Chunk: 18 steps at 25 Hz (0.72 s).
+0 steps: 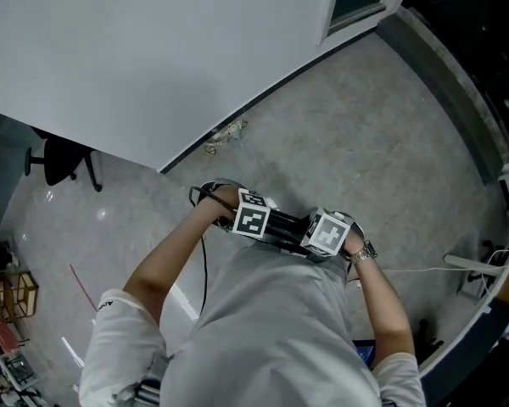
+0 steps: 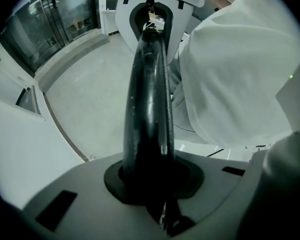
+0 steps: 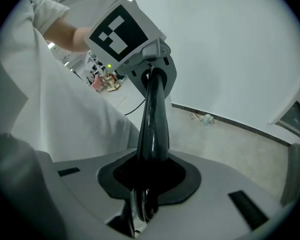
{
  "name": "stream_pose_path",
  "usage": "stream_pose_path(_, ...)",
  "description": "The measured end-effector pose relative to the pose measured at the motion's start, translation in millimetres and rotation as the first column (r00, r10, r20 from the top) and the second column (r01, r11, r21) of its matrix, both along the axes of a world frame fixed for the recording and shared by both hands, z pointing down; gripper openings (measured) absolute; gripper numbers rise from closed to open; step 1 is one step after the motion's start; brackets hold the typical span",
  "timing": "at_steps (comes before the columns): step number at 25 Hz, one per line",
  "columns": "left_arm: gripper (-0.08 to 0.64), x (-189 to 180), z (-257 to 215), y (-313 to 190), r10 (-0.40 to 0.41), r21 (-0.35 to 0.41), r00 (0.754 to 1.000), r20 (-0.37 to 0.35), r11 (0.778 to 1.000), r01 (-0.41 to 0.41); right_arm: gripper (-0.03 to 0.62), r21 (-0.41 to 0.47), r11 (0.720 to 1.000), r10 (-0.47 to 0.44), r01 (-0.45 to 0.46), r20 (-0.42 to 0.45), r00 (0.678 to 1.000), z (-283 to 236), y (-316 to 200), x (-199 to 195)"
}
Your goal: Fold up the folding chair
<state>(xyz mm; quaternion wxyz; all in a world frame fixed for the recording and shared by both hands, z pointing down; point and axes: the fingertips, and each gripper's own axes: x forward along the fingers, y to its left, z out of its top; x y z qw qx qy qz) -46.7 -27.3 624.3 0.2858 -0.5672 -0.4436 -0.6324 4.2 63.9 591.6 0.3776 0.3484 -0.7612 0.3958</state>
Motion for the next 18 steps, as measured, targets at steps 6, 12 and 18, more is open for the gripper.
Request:
stream_pose_path(6, 0.066, 18.0, 5.5, -16.2, -0.055, 0.006, 0.998, 0.027, 0.998, 0.055, 0.080, -0.024, 1.000, 0.008, -0.007, 0.057, 0.998, 2.0, -17.2, 18.7)
stream_pose_path(12, 0.066, 40.8, 9.3, -15.5, -0.092, 0.008, 0.994, 0.056, 0.996, 0.092, 0.080, -0.013, 0.999, -0.031, 0.032, 0.060, 0.998, 7.2, -18.0, 46.6)
stream_pose_path(18, 0.066, 82.7, 8.7, -2.6, -0.093, 0.031, 0.991, 0.091, 0.995, 0.091, 0.080, 0.026, 0.999, -0.029, 0.026, 0.109, 0.994, 9.6, -5.0, 87.6)
